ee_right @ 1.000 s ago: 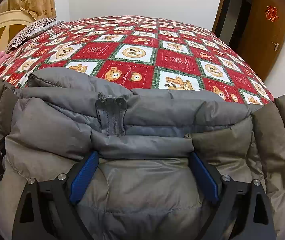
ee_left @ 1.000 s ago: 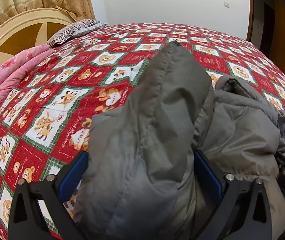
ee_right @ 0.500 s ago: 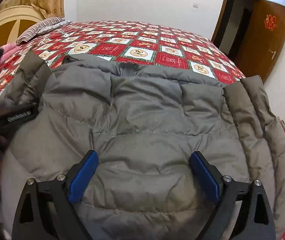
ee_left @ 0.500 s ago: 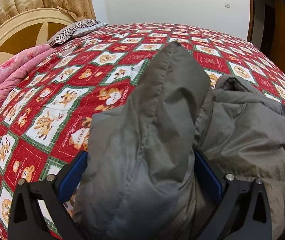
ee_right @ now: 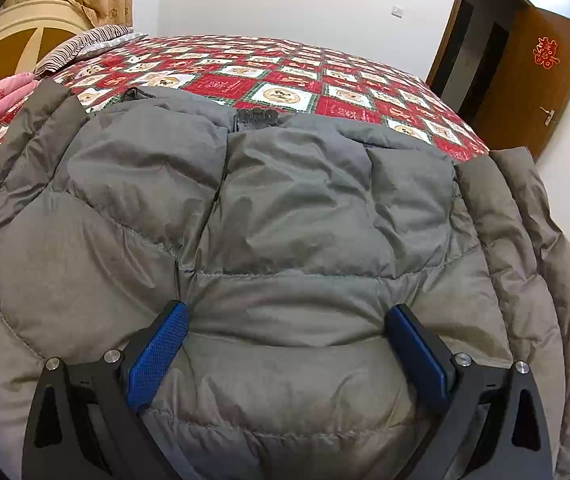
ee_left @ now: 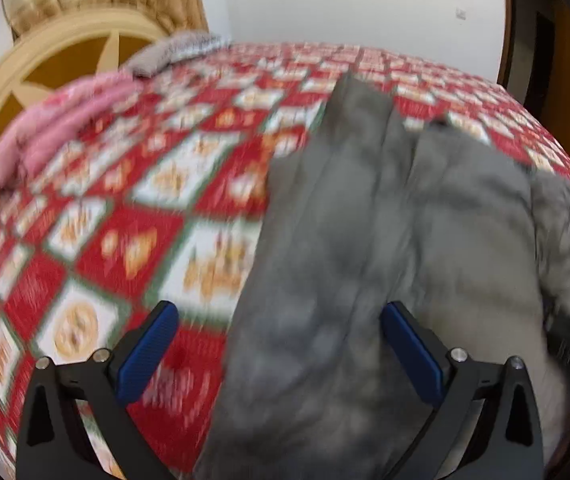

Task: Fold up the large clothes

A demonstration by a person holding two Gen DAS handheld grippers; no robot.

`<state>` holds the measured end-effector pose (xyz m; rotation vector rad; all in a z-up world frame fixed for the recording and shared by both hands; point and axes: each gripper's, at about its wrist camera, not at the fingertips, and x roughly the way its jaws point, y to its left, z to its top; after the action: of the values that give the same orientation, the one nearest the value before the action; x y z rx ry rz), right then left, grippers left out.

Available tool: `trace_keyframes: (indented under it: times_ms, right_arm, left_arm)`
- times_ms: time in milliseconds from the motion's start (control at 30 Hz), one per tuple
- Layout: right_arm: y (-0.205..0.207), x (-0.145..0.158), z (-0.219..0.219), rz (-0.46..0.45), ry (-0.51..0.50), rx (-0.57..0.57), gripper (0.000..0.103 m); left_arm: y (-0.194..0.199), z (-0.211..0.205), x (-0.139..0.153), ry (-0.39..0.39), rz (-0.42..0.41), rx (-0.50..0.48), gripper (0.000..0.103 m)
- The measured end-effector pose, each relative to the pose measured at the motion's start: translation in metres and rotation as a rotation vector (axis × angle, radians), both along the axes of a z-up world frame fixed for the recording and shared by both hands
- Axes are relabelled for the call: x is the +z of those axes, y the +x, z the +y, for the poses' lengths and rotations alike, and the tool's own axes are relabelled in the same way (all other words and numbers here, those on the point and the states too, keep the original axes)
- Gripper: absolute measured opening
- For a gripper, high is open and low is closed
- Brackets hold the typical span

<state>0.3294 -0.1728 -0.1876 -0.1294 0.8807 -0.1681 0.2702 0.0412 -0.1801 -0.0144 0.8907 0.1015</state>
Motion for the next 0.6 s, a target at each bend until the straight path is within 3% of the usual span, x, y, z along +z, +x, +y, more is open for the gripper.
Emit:
trace_keyframes:
  times_ms: [100,233,333,467,600]
  right_arm:
    - [-0.025,0.017,0.002,-0.008,-0.013,-0.01,0.099]
    - [-0.082,0.035,0.002,-0.09,0.017,0.009,0.099]
    - [-0.106,0.023,0.001,-0.095,0.023,0.014,0.099]
    - [-0.105,-0.003,0.006,-0.101,-0.023,0.045,0.1]
    - [-0.102,-0.009,0.005,-0.096,-0.017,0.038,0.101]
  left_arm:
    - [-0.003,0.018,-0.013,-0.108,0.022,0.029,0.103]
    - [-0.003,0.02,-0.016,-0.15,0.017,0.033,0.103]
    - [-0.006,0.022,-0.019,-0.165,0.002,0.033,0.103]
    - [-0.014,0.021,-0.02,-0.176,0.002,0.018,0.103]
    - [-0.017,0.018,-0.021,-0.165,-0.004,-0.011,0.103]
